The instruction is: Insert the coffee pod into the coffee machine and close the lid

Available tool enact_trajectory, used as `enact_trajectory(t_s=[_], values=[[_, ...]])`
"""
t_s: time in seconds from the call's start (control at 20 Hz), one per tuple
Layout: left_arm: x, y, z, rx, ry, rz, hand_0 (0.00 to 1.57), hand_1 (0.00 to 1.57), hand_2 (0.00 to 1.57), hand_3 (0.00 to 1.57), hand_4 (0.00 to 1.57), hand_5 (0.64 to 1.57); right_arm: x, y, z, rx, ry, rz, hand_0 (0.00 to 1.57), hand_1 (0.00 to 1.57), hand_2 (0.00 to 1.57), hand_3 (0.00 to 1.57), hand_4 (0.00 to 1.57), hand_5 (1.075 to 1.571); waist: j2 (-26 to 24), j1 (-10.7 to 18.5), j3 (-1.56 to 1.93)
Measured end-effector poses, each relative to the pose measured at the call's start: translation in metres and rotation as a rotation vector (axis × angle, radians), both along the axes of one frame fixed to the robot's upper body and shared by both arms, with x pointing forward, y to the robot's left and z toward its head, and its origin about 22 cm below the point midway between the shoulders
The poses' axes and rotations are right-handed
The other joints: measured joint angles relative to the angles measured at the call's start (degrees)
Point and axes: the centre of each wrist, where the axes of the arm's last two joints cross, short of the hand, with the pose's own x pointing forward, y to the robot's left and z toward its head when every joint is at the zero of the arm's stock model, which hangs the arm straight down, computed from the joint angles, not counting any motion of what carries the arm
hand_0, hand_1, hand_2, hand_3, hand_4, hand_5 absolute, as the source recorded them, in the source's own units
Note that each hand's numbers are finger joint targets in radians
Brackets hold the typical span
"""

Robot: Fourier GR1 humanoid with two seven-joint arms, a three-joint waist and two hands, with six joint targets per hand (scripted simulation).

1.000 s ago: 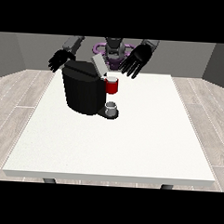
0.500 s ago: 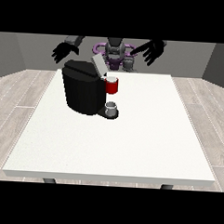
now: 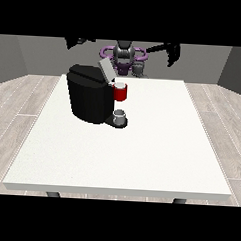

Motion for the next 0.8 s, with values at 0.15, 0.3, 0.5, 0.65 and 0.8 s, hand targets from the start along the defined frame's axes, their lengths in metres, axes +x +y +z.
enact_trajectory(t_s=[0.15, 0.3, 0.5, 0.65, 0.8], values=[[-0.011, -0.001, -0.013, -0.051, 0.021, 0.015, 0.0, 0.0, 0.0, 0.0, 0.0, 1.571, 0.004, 0.002, 0.01, 0.003, -0.023, 0.037, 0.0, 0.0, 0.0, 0.0, 0.0, 1.571, -0.3, 1.42, 0.02], [-0.02, -0.003, -0.023, -0.103, 0.037, 0.008, 0.0, 0.0, 0.0, 0.0, 0.0, 1.571, 0.008, 0.006, 0.018, -0.018, -0.023, 0.071, 0.0, 0.0, 0.0, 0.0, 0.0, 1.571, -0.57, 3.63, 0.03], [-0.033, -0.007, -0.033, -0.169, 0.053, -0.01, 0.0, 0.0, 0.0, 0.0, 0.03, 1.571, 0.016, 0.001, 0.025, -0.057, -0.019, 0.091, 0.0, 0.0, 0.0, 0.0, 0.24, 1.571, -0.55, 6.82, 0.03], [-0.041, -0.011, -0.035, -0.201, 0.059, -0.005, 0.0, 0.0, 0.0, 0.0, 0.0, 1.571, 0.02, 0.011, 0.029, -0.075, -0.023, 0.12, 0.0, 0.0, 0.0, 0.0, 0.0, 1.571, -0.05, 7.56, 0.04], [-0.047, -0.007, -0.03, -0.216, 0.04, -0.003, 0.0, 0.0, 0.0, 0.0, 0.22, 1.571, 0.022, 0.012, 0.027, -0.084, -0.028, 0.139, 0.0, 0.0, 0.0, 0.0, 0.0, 1.571, 1.24, 8.08, 0.04]])
